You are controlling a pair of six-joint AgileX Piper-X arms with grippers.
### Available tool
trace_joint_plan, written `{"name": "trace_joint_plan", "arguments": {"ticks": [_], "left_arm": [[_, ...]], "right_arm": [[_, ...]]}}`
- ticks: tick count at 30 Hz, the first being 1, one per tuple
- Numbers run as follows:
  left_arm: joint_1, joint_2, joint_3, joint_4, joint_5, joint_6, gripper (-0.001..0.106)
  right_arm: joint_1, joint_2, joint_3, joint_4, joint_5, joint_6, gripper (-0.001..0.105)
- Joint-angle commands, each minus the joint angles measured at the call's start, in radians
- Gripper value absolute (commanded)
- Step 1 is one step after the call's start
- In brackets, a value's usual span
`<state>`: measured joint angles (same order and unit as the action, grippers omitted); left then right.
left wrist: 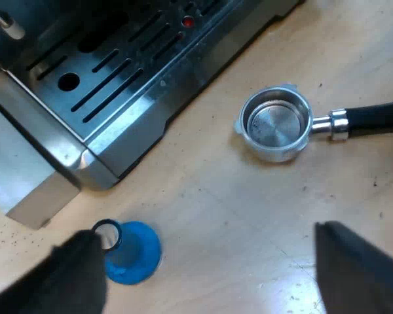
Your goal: Grind coffee beans and then tamp
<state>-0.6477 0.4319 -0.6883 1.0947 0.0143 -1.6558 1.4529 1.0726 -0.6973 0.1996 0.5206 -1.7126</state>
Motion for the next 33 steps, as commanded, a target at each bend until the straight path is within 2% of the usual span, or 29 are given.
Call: {"name": "trace_joint_plan", "arguments": {"ticks": [1,5,8,9,13,15,18,25,33], "left_arm": [[-0.001,-0.001,-0.007,-0.001,-0.026,-0.027,0.075],[0.006,0.0,-0.007,-0.003,-0.072,-0.054,0.075],[0.028,0.001,-0.007,-0.009,-0.073,-0.059,0.075],[0.083,0.001,-0.007,-0.017,-0.064,-0.061,0.075],[0.209,0.009,-0.007,-0.023,-0.014,-0.061,0.075],[0.289,0.025,-0.007,-0.023,0.05,-0.061,0.075],[0.338,0.063,-0.007,-0.033,0.051,-0.061,0.075],[0.357,0.174,-0.007,-0.052,0.043,-0.061,0.075],[0.36,0.375,-0.007,-0.109,0.021,-0.052,0.075]], "right_arm": [[0.002,0.031,-0.006,-0.047,0.007,-0.007,0.072],[-0.008,0.088,-0.006,-0.135,-0.009,0.064,0.072],[-0.017,0.12,-0.006,-0.183,-0.009,0.083,0.072],[-0.019,0.128,-0.006,-0.2,-0.009,0.089,0.072],[-0.018,0.147,-0.006,-0.233,-0.011,0.094,0.072],[-0.018,0.147,-0.006,-0.235,-0.038,0.094,0.072],[-0.018,0.156,-0.006,-0.246,-0.053,0.094,0.072],[-0.018,0.213,-0.006,-0.269,-0.053,0.094,0.072],[-0.018,0.247,-0.006,-0.338,-0.053,0.094,0.072]]}}
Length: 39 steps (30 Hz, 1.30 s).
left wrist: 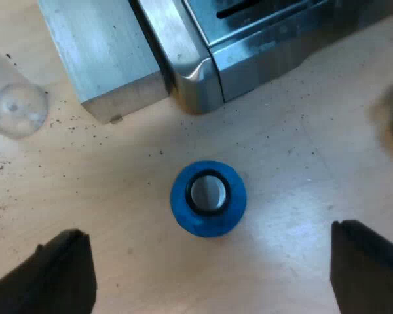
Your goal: Grind coffee beans and then tamp
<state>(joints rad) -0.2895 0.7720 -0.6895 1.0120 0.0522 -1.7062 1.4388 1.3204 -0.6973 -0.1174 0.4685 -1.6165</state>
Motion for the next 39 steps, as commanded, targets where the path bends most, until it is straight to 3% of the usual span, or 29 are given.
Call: {"name": "trace_joint_plan", "arguments": {"ticks": [1,21,31,34,37,39], "left_arm": [[0.002,0.06,-0.006,-0.041,-0.019,0.002,0.075],[0.002,0.495,-0.006,-0.153,-0.019,0.051,0.075],[0.002,0.566,-0.006,-0.177,0.008,0.046,0.074],[0.002,0.566,-0.006,-0.17,0.009,0.044,0.066],[0.002,0.566,-0.006,-0.169,0.009,0.044,0.051],[0.002,0.566,-0.006,-0.166,0.009,0.044,0.035]], "right_arm": [[-0.004,-0.001,-0.006,-0.021,-0.001,-0.002,0.072],[-0.004,-0.001,-0.006,-0.021,0.008,-0.002,0.072],[-0.004,-0.001,-0.006,-0.021,0.007,-0.002,0.072],[-0.004,-0.001,-0.006,-0.021,0.007,-0.002,0.072],[-0.004,-0.001,-0.006,-0.021,0.007,-0.002,0.072],[-0.004,-0.001,-0.006,-0.021,0.007,-0.002,0.072]]}}
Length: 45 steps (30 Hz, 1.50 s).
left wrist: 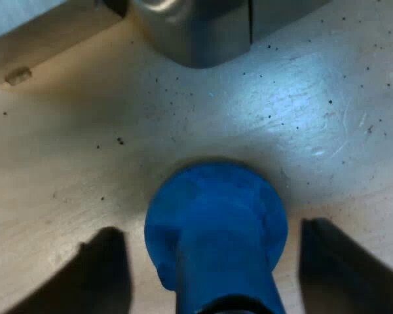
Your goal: Grind coffee beans and then tamp
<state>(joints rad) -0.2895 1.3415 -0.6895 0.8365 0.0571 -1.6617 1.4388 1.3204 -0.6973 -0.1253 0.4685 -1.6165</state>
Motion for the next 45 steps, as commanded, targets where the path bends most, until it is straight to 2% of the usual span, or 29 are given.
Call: {"name": "trace_joint_plan", "arguments": {"ticks": [1,3,5,10,16,18,21,26,32,37,45], "left_arm": [[0.002,-0.003,-0.006,0.01,0.004,-0.001,0.032],[0.002,-0.003,-0.006,0.017,0.004,0.006,0.011],[0.002,-0.003,-0.006,0.023,0.008,0.015,0.0],[0.002,-0.038,-0.006,0.035,0.015,0.015,0.0],[0.002,-0.198,-0.006,0.066,0.026,0.022,0.0],[0.002,-0.278,-0.006,0.089,0.026,0.022,0.0],[0.002,-0.361,-0.006,0.116,0.03,0.022,0.0],[-0.005,-0.427,-0.021,0.193,0.035,0.022,0.0],[-0.111,-0.43,-0.065,0.214,0.037,0.025,0.0],[-0.224,-0.43,-0.103,0.188,0.037,0.025,0.0],[-0.368,-0.427,-0.122,0.117,0.058,0.022,0.0]], "right_arm": [[-0.004,-0.001,-0.006,-0.013,0.007,-0.002,0.072],[-0.004,-0.001,-0.006,-0.013,0.007,-0.002,0.072],[-0.004,-0.001,-0.006,-0.013,0.007,-0.002,0.072],[-0.004,-0.001,-0.006,-0.013,-0.001,-0.002,0.072],[-0.004,-0.03,-0.006,-0.013,0.003,-0.008,0.072],[-0.012,-0.049,-0.006,-0.011,0.013,-0.039,0.072],[-0.035,-0.071,-0.006,-0.005,0.013,-0.041,0.072],[-0.099,-0.113,0.03,-0.005,-0.009,-0.041,0.072],[-0.121,-0.176,0.139,-0.009,-0.011,-0.041,0.072],[-0.121,-0.203,0.228,-0.05,-0.014,0.004,0.072],[-0.121,-0.204,0.322,-0.108,-0.043,0.006,0.072]]}}
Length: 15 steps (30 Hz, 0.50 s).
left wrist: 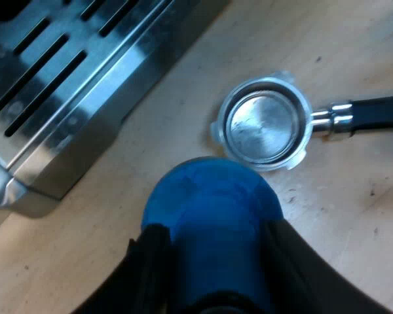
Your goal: Grind coffee beans and then tamp
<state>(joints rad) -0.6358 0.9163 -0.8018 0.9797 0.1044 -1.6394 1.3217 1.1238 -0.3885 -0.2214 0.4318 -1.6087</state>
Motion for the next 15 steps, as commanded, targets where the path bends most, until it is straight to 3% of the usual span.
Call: {"name": "trace_joint_plan", "arguments": {"ticks": [1,5,10,15], "left_arm": [[-0.03,-0.001,-0.01,-0.03,0.013,-0.001,0.0],[-0.044,0.028,-0.028,-0.047,0.019,-0.001,0.0],[-0.044,0.103,-0.069,-0.061,0.081,-0.001,0.0],[-0.044,0.199,-0.099,-0.065,0.08,0.005,0.0]], "right_arm": [[-0.004,-0.007,0.016,-0.012,-0.007,-0.002,0.072],[-0.004,-0.007,0.02,-0.015,-0.007,-0.002,0.072],[-0.004,-0.007,0.02,-0.014,-0.007,-0.002,0.072],[-0.004,-0.007,0.02,-0.014,-0.007,-0.002,0.072]]}}
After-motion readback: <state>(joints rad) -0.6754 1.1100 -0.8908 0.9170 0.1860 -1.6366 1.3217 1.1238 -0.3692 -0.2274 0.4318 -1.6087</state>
